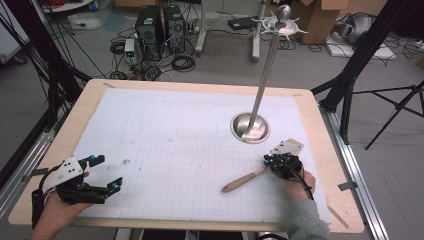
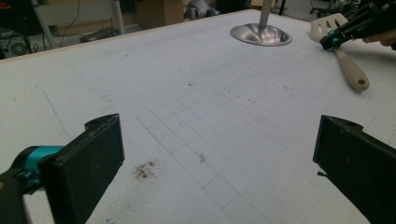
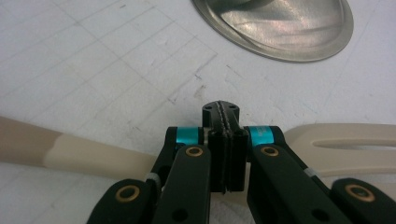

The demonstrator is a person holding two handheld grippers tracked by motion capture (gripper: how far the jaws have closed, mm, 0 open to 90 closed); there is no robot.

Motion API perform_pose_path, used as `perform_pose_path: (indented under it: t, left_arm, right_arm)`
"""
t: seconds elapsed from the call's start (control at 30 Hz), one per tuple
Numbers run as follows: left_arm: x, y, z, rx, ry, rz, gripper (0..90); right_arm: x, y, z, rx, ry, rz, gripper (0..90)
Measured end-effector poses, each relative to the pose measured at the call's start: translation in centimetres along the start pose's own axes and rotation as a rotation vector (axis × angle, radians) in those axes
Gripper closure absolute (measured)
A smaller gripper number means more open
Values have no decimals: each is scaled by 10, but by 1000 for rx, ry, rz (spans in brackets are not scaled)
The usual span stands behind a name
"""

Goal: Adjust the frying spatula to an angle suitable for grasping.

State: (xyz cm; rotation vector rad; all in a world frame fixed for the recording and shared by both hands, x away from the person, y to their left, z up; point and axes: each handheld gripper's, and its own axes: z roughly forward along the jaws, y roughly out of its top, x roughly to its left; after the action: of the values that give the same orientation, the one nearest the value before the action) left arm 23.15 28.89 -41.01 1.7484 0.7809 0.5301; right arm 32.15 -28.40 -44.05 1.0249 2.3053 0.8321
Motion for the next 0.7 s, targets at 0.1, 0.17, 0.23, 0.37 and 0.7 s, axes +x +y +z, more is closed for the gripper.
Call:
perform_pose_path:
  t: [0.1, 0.17, 0.23, 0.37, 0.7]
  left_arm:
    - [0, 0, 0, 0, 1, 1, 24]
    - [0, 0, -1, 1, -2, 0, 24]
    - [0, 1, -1, -1, -4, 2, 24]
    - [0, 1, 1, -3, -4, 1, 24]
    - [-1, 1, 3, 5, -11, 5, 24]
  right_arm:
    - [3, -1, -1, 13, -18, -17, 900]
    - [4, -2, -4, 16, -19, -17, 900]
    - [6, -6, -7, 7, -18, -6, 900]
    - [4, -11, -13, -13, -7, 38, 900]
    - [8, -23, -24, -36, -9, 75, 900]
